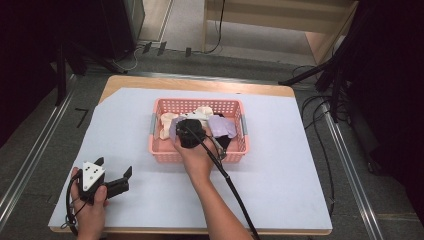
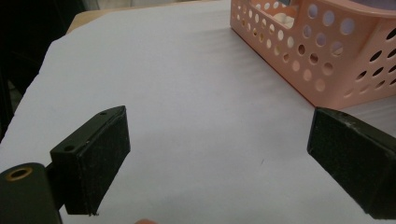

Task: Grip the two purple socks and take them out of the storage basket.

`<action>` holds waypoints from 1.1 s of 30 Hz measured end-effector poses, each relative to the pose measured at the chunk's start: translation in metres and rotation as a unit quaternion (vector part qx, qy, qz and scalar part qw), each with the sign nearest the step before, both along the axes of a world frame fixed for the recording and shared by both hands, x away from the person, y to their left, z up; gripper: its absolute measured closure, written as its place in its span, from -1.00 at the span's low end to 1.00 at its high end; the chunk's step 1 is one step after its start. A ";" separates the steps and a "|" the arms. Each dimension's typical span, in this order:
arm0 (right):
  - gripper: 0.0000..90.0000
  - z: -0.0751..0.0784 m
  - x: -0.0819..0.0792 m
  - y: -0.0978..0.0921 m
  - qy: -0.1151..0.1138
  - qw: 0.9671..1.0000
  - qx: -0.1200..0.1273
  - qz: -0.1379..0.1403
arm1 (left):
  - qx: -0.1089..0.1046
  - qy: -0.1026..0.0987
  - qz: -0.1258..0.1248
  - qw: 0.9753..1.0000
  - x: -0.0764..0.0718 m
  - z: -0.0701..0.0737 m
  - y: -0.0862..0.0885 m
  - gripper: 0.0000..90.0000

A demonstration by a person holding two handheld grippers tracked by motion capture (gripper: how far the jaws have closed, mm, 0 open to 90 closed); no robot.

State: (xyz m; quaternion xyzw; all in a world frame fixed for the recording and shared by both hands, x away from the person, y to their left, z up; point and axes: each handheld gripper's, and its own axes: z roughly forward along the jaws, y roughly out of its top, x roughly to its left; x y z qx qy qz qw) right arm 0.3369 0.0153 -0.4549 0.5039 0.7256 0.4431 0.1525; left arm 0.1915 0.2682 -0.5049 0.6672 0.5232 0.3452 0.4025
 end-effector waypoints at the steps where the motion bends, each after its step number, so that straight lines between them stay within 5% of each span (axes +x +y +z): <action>1: 0.96 0.001 -0.001 -0.002 -0.010 1.000 0.007 0.001 | 0.000 0.001 -0.001 1.000 0.000 0.000 0.000 -0.86; 10: 0.96 0.012 -0.011 -0.018 -0.091 0.995 0.043 0.008 | 0.002 0.001 -0.001 1.000 0.000 0.000 0.000 -0.86; 16: 0.96 0.020 -0.013 -0.032 -0.152 0.987 0.058 -0.009 | 0.002 0.001 0.000 1.000 0.000 0.000 0.000 -0.86; 33: 0.95 0.037 -0.018 -0.084 -0.228 0.970 0.075 -0.050 | 0.003 0.001 -0.001 1.000 0.000 0.000 0.000 -0.86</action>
